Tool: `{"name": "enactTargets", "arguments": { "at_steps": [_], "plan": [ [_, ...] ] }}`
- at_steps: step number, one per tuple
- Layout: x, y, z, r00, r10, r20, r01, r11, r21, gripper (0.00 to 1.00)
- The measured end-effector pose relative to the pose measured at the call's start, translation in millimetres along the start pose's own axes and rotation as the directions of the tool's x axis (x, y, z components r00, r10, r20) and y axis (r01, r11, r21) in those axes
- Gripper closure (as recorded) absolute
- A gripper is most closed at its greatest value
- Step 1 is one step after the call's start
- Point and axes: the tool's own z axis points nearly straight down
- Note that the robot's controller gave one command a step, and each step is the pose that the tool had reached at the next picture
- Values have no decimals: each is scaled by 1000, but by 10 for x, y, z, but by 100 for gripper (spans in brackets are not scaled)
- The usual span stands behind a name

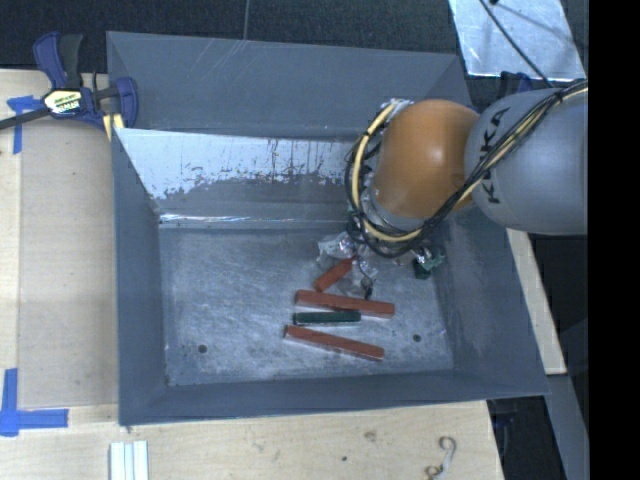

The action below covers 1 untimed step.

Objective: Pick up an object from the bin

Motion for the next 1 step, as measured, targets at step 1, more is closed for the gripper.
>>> {"name": "enactTargets", "arguments": {
  "at_steps": [1],
  "plan": [
    [-10,-9,-36,1000,5,1,-5,1000,0,100]
  ]
}}
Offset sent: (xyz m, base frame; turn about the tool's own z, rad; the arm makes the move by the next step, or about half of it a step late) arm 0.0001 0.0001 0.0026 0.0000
